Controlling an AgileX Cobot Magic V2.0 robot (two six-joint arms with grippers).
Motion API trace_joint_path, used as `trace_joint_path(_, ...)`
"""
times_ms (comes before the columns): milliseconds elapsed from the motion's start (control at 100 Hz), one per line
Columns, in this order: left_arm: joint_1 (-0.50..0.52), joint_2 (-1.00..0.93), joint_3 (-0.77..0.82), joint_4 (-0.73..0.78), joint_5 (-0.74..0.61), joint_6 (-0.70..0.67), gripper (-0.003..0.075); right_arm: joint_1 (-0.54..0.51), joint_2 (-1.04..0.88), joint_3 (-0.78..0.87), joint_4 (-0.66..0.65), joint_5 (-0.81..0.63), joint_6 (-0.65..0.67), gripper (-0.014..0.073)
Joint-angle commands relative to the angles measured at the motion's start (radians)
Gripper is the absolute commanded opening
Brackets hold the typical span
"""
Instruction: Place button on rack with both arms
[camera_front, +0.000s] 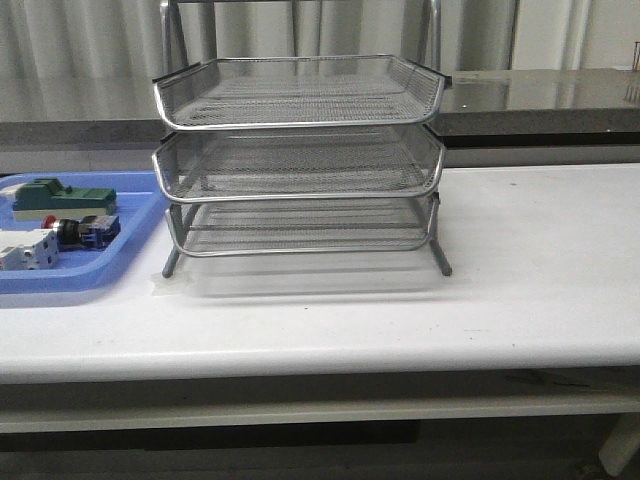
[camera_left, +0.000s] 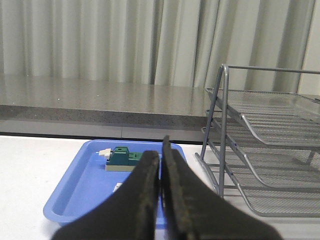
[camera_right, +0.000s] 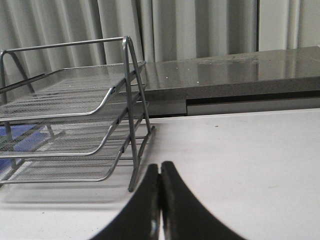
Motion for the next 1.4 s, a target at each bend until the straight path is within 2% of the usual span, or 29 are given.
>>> trace_joint_path(0, 0.002, -0.034, 0.047, -0.009, -0.079, -0.009, 0.0004, 0.002, -0.020, -0.018, -0.008, -0.083, -0.002, -0.0057)
trace_joint_path(550, 0.002, -0.034, 0.047, -0.009, -0.079, -0.009, 0.0004, 0.002, -0.020, -0.018, -0.014, -0.085, -0.003, -0.0057)
trace_joint_path(990, 0.002, -0.034, 0.047, -0.009, -0.079, -0.009, 0.0004, 0.002, -0.020, -0.027, -0.019, -0.268, -0.003, -0.0057)
trace_joint_path(1110, 0.002, -0.034, 0.047, -0.009, -0.079, -0.009, 0.0004, 0.002, -0.009, -0.078, -0.019, -0.182, -0.002, -0.0057)
trace_joint_path(1390, 0.002, -0.034, 0.047, -0.009, -0.079, -0.009, 0.0004, 0.002, 0.129, -0.359, -0.019, 0.208, -0.002, -0.0057)
